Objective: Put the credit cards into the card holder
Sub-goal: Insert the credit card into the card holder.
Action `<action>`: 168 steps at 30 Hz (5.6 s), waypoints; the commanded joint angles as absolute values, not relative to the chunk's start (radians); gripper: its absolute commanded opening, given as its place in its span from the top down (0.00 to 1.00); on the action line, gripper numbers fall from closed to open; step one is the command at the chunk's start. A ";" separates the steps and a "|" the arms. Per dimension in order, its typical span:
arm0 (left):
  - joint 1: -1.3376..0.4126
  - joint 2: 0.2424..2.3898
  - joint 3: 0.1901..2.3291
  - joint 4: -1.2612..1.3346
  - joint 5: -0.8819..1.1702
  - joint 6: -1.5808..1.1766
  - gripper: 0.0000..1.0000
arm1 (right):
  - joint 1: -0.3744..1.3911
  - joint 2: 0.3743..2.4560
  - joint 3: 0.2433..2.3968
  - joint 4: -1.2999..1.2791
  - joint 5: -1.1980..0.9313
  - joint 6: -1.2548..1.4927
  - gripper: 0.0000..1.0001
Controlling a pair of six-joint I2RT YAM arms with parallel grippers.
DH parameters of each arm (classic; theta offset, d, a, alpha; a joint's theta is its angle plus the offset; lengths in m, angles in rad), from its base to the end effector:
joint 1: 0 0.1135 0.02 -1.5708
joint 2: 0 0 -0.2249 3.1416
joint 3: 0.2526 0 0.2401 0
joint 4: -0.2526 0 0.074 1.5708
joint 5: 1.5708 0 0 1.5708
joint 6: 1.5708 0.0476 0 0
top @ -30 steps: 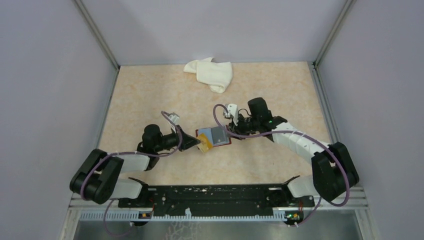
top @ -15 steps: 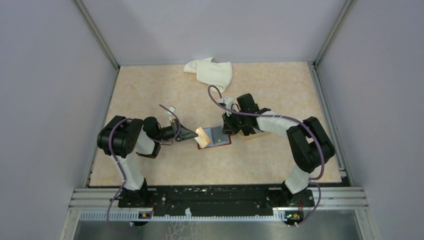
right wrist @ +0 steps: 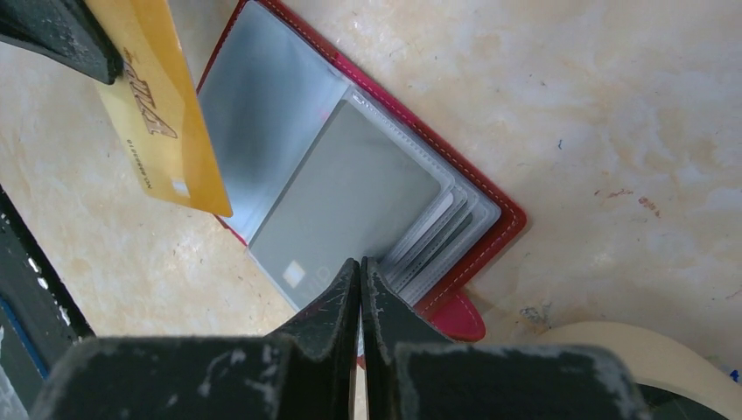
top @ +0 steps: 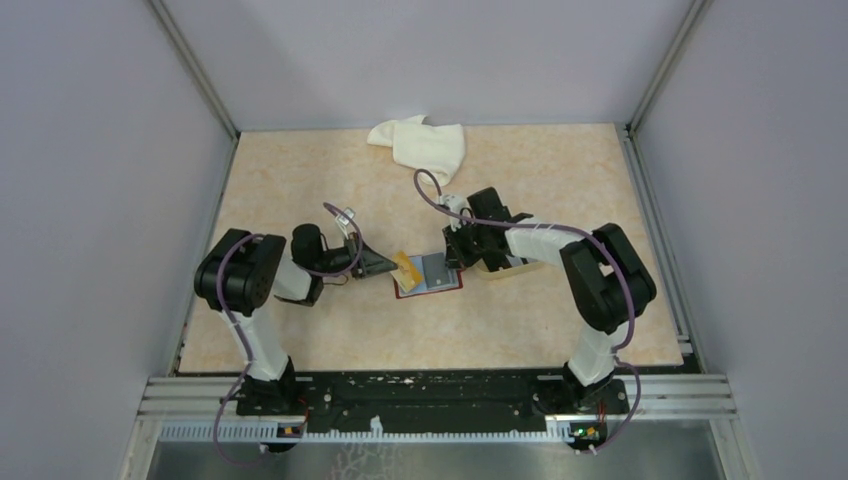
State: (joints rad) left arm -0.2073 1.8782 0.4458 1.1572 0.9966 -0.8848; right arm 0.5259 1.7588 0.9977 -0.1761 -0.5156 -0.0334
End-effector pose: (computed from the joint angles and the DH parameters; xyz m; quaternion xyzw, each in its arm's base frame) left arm 0.2615 -0.0958 0.0787 0.0393 0.7565 -0.6010 0.2551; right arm 0.2823 0.1910 0.1245 -0.3299 0.8612 0.3084 0.2331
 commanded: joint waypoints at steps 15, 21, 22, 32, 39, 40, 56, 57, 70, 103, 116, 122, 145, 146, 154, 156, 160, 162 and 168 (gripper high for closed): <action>-0.216 1.985 0.517 1.201 1.016 -0.924 1.00 | 0.541 1.798 1.054 -0.212 -0.464 -0.053 1.00; -0.223 1.996 0.529 1.195 1.008 -0.925 1.00 | 0.541 1.800 1.057 -0.216 -0.469 -0.054 1.00; -0.227 1.998 0.530 1.194 1.007 -0.925 1.00 | 0.541 1.801 1.058 -0.218 -0.469 -0.054 1.00; -0.241 2.000 0.542 1.135 0.983 -0.902 1.00 | 0.545 1.802 1.062 -0.224 -0.471 -0.057 1.00; -0.241 1.975 0.528 1.094 0.966 -0.878 1.00 | 0.547 1.801 1.063 -0.226 -0.471 -0.057 1.00; -0.241 1.972 0.526 1.088 0.964 -0.875 1.00 | 0.548 1.802 1.063 -0.227 -0.471 -0.057 1.00; -0.241 1.956 0.507 1.101 0.964 -0.872 1.00 | 0.552 1.806 1.066 -0.232 -0.472 -0.061 1.00; -0.241 1.957 0.507 1.105 0.966 -0.875 1.00 | 0.552 1.807 1.067 -0.232 -0.472 -0.061 1.00; -0.235 1.957 0.495 1.123 0.952 -0.881 1.00 | 0.557 1.810 1.068 -0.235 -0.471 -0.064 1.00; -0.299 1.962 0.574 0.951 0.916 -0.839 1.00 | 0.568 1.814 1.074 -0.241 -0.471 -0.067 1.00; -0.299 1.965 0.629 0.776 0.926 -0.810 1.00 | 0.568 1.809 1.075 -0.241 -0.472 -0.070 1.00; -0.299 1.931 0.632 0.757 0.926 -0.787 1.00 | 0.568 1.809 1.074 -0.242 -0.474 -0.072 1.00; -0.207 1.893 0.485 1.202 1.064 -1.022 1.00 | 0.568 1.809 1.076 -0.245 -0.471 -0.077 1.00; -0.207 1.898 0.487 1.203 1.060 -1.022 1.00 | 0.568 1.808 1.075 -0.244 -0.471 -0.077 1.00; -0.207 1.915 0.513 1.102 1.006 -0.954 1.00 | 0.568 1.812 1.075 -0.245 -0.471 -0.078 1.00; -0.207 1.905 0.519 1.045 0.987 -0.917 1.00 | 0.568 1.813 1.075 -0.245 -0.469 -0.078 1.00; -0.207 1.892 0.529 0.980 0.966 -0.881 1.00 | 0.568 1.817 1.078 -0.249 -0.459 -0.078 1.00; -0.207 1.894 0.533 0.971 0.964 -0.877 1.00 | 0.568 1.818 1.081 -0.254 -0.452 -0.080 1.00; -0.207 1.910 0.538 0.983 0.970 -0.884 1.00 | 0.568 1.817 1.082 -0.254 -0.451 -0.080 1.00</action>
State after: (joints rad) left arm -0.2104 1.9083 0.5186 0.9825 0.9691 -0.9119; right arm 0.5415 1.7889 1.0554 -0.2348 -0.4782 -0.0608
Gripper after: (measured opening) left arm 0.007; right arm 0.003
